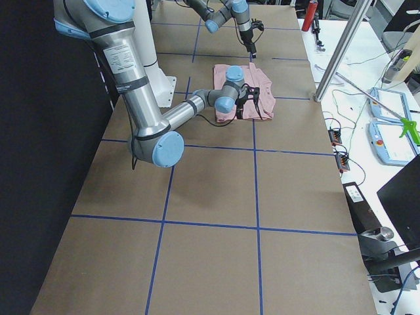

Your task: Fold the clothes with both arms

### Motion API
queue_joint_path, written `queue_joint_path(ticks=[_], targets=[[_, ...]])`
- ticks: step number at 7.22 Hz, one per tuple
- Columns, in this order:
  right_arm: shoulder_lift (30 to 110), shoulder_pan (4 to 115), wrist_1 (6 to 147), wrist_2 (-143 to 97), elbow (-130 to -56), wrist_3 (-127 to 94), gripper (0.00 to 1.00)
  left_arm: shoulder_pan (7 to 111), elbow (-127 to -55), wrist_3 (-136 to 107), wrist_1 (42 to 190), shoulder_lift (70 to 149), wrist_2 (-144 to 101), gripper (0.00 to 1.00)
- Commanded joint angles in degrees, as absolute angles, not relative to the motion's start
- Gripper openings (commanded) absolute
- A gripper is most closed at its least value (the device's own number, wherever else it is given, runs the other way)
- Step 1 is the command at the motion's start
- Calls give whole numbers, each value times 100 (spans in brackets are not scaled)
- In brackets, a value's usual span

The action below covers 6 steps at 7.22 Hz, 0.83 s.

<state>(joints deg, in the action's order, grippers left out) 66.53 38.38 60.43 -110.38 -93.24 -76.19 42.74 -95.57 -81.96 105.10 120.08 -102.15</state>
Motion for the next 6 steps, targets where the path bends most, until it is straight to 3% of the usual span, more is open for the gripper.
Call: queue_joint_path(ticks=[1,3,4,6], targets=[[7066,3263,6553,-10707,-9887,-7796,98,4202,-9842,-8349,10450,11901,-10274,100],[7058,2972,6697,-10609,-9835,-7787,95,4175,-10001,-8411,10441,11865,-10274,100],[6997,2936,6810,-10608,-9826,-7787,84,4175,-10045,-8411,10424,11865,-10274,100],[6979,2944,6855,-10661,-9835,-7726,26,4175,-10063,-8411,10424,11848,-10274,100]])
